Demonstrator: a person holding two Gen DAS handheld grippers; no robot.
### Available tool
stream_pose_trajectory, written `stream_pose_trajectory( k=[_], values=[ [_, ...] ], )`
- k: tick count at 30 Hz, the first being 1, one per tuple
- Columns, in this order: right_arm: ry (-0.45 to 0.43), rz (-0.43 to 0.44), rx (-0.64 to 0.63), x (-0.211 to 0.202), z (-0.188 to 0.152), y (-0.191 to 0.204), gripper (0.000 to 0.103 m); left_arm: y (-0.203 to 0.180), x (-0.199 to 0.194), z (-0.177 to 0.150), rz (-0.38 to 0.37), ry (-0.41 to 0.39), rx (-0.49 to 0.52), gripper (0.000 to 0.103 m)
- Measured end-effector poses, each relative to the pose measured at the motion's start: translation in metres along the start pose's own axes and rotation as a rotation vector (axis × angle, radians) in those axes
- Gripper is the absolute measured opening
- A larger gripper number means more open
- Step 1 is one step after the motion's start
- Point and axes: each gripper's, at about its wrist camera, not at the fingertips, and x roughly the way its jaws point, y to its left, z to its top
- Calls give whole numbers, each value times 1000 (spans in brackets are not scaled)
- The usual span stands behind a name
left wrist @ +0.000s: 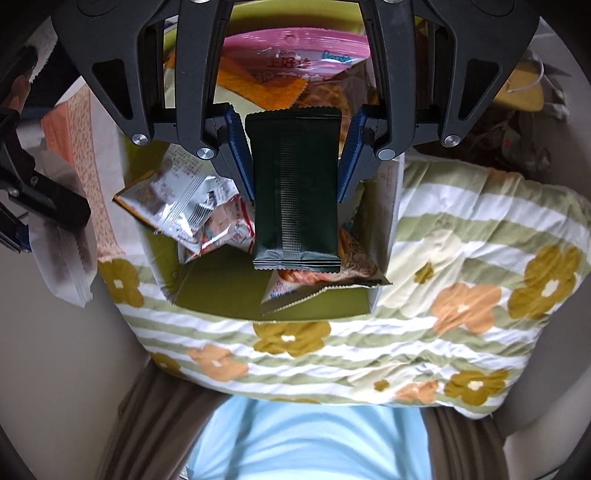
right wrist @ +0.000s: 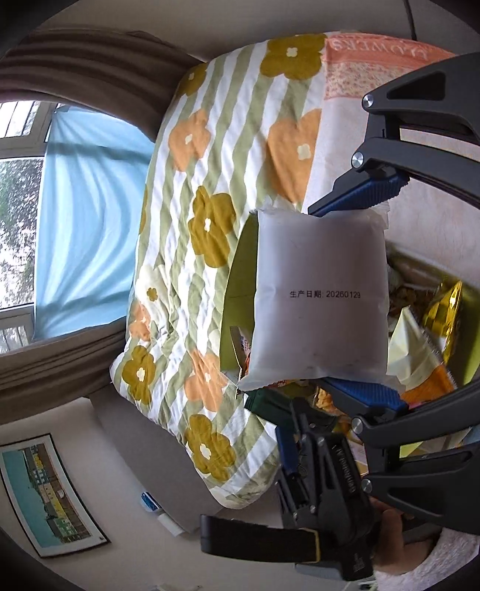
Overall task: Organize snacks
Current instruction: 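Carry both items over the box and open both tools to drop them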
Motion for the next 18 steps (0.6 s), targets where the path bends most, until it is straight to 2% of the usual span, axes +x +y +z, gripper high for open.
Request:
stream_pose_trajectory(
  k=[3, 4, 7, 10, 18],
  values=[
    [19, -16, 24, 8, 1, 2, 75, 0, 12, 0, -10, 43, 39, 42],
    [25, -22, 31, 11, 2, 2, 75, 0, 15, 0, -3, 58, 43, 47],
    [42, -28, 47, 18, 4, 1, 75, 3, 16, -5, 24, 63, 44, 102],
    [58, -20, 45, 25, 6, 1, 75, 6, 5, -13, 29, 32, 48, 103],
    [93, 26, 2, 41, 11, 12, 77, 21, -9, -22, 60, 37, -6, 103]
  ],
)
